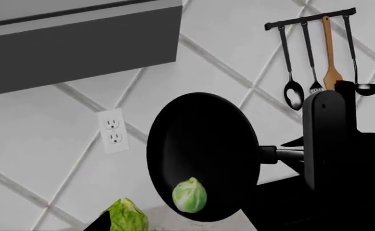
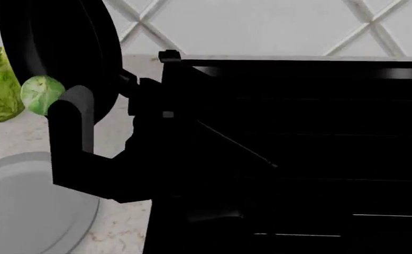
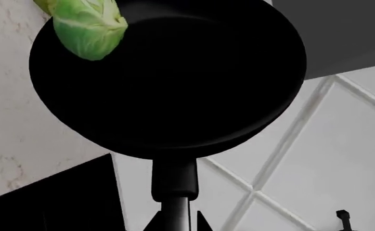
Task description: Pick up the pan and dump the vegetables in it onto the plate. Then return the pan to the stove.
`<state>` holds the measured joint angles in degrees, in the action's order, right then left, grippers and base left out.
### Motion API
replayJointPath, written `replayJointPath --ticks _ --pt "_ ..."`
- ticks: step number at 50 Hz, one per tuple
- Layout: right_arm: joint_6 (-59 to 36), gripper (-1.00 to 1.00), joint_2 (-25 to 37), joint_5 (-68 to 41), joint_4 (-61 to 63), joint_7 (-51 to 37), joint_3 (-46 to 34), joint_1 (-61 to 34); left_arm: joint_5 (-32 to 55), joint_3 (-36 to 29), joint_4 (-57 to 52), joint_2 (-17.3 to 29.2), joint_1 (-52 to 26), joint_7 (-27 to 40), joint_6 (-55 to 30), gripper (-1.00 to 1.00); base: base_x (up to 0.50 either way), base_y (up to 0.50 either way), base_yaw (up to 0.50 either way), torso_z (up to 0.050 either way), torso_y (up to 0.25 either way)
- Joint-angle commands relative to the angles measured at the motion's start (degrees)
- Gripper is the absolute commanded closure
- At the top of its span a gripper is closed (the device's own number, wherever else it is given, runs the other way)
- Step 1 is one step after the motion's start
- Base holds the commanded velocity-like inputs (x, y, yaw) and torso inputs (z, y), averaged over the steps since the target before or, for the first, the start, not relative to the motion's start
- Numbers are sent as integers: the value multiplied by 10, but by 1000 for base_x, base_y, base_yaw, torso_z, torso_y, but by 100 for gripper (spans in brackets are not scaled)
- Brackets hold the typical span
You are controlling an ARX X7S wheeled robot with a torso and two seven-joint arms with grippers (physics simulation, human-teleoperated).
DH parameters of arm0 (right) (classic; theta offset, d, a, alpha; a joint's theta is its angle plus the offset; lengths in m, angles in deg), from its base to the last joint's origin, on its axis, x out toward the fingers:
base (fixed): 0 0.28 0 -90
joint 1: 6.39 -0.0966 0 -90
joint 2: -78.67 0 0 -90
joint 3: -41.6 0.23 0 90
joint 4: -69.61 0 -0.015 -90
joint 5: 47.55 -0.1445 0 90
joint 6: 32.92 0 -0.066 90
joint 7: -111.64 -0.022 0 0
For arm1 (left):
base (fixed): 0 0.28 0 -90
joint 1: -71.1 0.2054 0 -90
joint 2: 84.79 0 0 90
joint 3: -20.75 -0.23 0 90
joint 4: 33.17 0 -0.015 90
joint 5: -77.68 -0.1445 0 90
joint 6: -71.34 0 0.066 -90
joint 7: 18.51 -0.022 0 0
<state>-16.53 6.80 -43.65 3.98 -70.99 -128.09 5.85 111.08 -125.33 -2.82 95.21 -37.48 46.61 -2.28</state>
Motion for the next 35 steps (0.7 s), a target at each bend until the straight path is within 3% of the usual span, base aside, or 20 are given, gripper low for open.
replayJointPath --ticks 1,2,8,23,24,27,35 --pt "-22 100 -11 175 26 -29 -7 -47 -16 6 -4 0 4 -12 2 -100 0 0 0 0 0" --pt "-34 100 -9 198 22 -34 -53 -68 -17 6 -4 0 4 -14 3 -100 0 0 0 10 0" --pt "-38 100 -9 208 16 -37 -72 -74 -20 4 -4 0 6 -17 7 -100 0 0 0 0 2" --pt "-38 100 -15 213 16 -43 -76 -58 -39 -6 -4 0 16 -13 15 -100 0 0 0 1 3" --pt "-37 100 -14 210 16 -43 -66 -55 -41 -7 -4 0 17 -12 15 -100 0 0 0 0 0" --pt "5 100 -13 121 13 -21 120 18 -51 -13 -4 0 23 -5 17 -100 0 0 0 0 0" --pt "40 100 -8 70 9 -25 260 75 -48 -13 -4 0 22 -11 15 -100 0 0 0 1 3"
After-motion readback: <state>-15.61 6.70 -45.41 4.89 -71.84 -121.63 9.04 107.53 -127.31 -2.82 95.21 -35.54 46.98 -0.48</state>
